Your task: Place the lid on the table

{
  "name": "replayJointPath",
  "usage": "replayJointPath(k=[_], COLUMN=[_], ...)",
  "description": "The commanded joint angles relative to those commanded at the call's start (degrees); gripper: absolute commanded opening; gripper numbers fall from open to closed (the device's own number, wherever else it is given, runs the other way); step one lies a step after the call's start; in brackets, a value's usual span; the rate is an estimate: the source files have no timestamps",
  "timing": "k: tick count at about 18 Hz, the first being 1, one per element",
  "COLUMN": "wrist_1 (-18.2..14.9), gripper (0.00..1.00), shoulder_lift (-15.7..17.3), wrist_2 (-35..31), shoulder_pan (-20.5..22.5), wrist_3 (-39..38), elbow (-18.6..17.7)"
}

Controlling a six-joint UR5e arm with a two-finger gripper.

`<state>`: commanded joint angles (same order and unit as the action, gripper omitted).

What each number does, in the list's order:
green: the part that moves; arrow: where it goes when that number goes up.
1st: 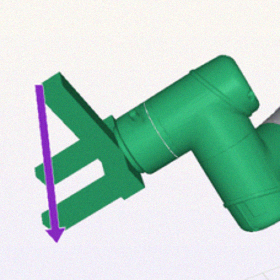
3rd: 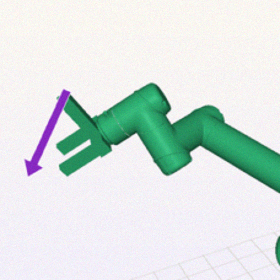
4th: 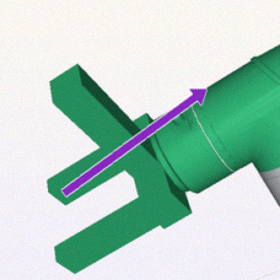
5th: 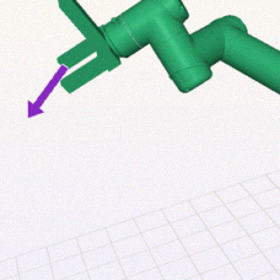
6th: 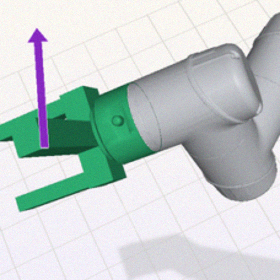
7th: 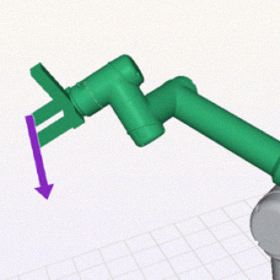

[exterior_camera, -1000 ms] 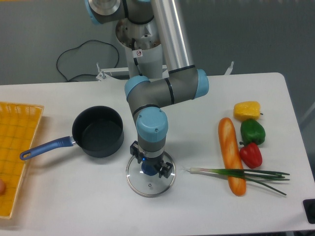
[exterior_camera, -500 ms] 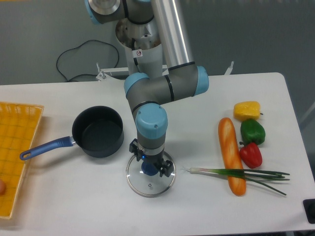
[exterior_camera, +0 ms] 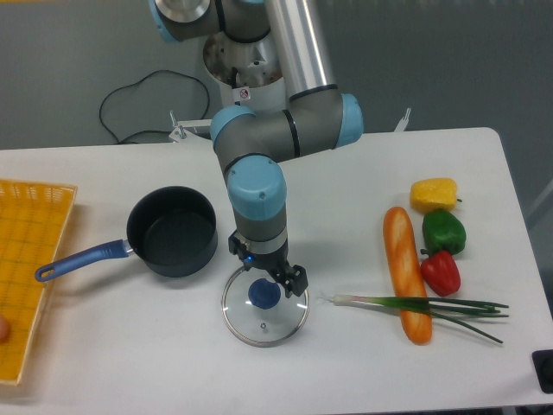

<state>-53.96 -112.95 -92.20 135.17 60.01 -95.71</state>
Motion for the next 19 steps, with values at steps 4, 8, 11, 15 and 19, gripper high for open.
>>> replayJointPath(k=[4, 8, 11, 15, 19], wrist_1=[-1.1, -4.1, -10.0, -14.1, -15.1], gripper=[1.00, 1.00, 1.00, 1.00, 1.00], shoulder_lift=[1.2, 1.6, 1.2, 1.0, 1.6], wrist_2=[0.2, 1.2, 1.8, 1.6, 1.5], shoulder_pan=[2.5, 5.0, 6.5, 9.7, 11.9], wrist_3=[8.1, 14.4, 17.7, 22.9, 28.7], elbow=[0.3, 2.3, 6.8, 9.2, 9.3])
